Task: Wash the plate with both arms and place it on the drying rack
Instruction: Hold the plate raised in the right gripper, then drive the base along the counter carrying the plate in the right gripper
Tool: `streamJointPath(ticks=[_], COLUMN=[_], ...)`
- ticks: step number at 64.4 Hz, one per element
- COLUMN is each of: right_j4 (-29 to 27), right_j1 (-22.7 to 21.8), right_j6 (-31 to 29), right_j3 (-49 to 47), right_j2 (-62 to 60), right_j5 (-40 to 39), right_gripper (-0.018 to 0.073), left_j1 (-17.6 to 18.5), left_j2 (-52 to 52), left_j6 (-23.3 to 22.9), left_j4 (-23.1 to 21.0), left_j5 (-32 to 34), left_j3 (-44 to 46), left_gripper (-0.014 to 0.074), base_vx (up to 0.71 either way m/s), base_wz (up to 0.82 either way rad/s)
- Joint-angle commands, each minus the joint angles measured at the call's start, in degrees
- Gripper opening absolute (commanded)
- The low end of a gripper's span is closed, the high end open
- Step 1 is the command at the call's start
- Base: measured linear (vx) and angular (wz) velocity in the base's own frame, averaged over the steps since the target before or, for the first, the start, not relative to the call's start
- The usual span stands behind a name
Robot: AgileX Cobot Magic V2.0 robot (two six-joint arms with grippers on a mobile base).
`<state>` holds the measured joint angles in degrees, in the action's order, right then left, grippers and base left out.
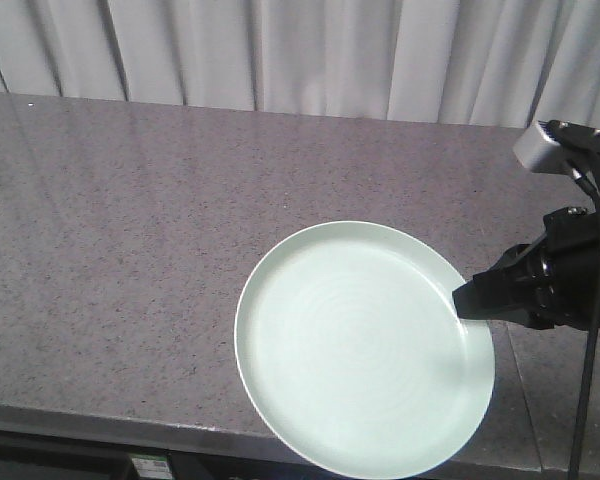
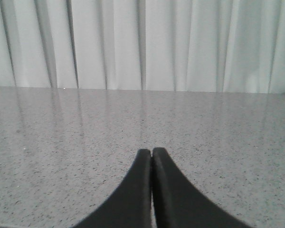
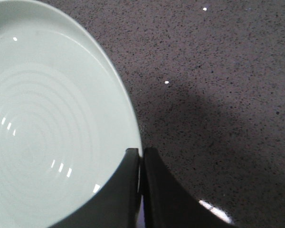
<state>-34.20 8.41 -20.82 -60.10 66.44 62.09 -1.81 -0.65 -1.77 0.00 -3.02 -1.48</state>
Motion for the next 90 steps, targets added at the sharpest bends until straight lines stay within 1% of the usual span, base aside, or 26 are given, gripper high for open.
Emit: streamJointPath(ticks=[1,23,90], right_j4=[-2.44,-2.44,-2.44], right_j1=[0.03,0.03,0.03], right_j6=[-0.60,-0.60,-0.60], right_j3=[-1.44,-1.44,-1.44], right_j2=[-1.18,-1.18,-1.18], right_j5=[-1.71,-1.71,-1.71], right_gripper=[-0.0004,-0.0004,-0.0004], left_j1=[0.10,0.10,0.10], left_j2=[-0.83,-0.83,-0.83], left_j6=[-0.20,-0.20,-0.20], left_j4=[-0.53,-0.53,-0.53], left_j5=[4.27,4.27,4.27], left_j3=[1.82,1.82,1.82], left_gripper=[-0.0006,-0.0006,-0.0006], base_vx=[-0.05,-0.05,-0.09], base_wz=[0.20,0.30,0.40])
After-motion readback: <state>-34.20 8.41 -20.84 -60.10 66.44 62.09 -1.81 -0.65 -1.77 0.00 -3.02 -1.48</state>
